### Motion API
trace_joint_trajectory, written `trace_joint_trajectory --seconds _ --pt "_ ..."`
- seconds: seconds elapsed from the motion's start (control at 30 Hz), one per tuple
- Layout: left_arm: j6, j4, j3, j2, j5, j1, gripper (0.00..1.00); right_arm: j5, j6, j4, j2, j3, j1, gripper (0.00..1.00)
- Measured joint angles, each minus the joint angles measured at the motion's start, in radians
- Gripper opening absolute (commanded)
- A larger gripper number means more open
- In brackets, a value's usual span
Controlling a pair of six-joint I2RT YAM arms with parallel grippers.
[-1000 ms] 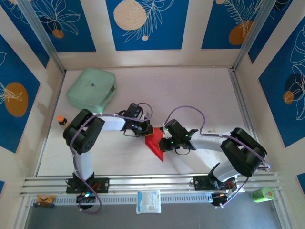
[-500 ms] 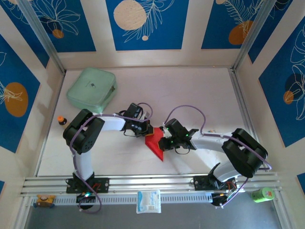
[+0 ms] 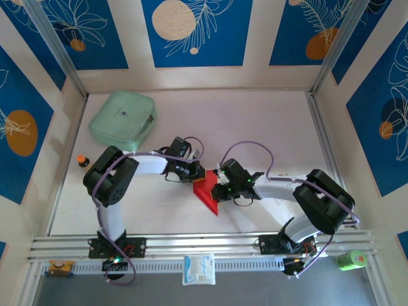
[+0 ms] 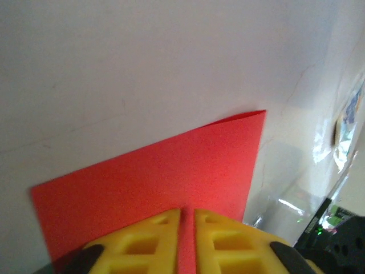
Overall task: Fold a paper plane with a square sheet of paper (pick it up from the middle)
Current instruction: Third fold the triangle at the center of the table.
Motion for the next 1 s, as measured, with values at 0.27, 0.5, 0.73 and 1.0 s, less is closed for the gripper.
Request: trace_joint_trajectory --seconds 0.27,0.5,0.73,1.0 --pt "-0.019 -0.035 -0.019 -0.188 -0.080 0.000 0.14 0.000 0.005 0.001 0.002 0.001 -0.001 0.00" --pt "-0.141 0.111 -0.241 -0.323 -0.061 -0.021 0.06 0.000 0.011 0.002 0.015 0.014 -0.001 0.00" --pt "-0.229 0.172 -0.316 -0.330 -0.059 -0.104 0.05 0.000 0.011 0.002 0.015 0.014 -0.001 0.00" --pt "-0.283 0.270 -0.322 -0.291 -0.062 -0.158 0.00 0.000 0.011 0.002 0.015 0.014 -0.001 0.00"
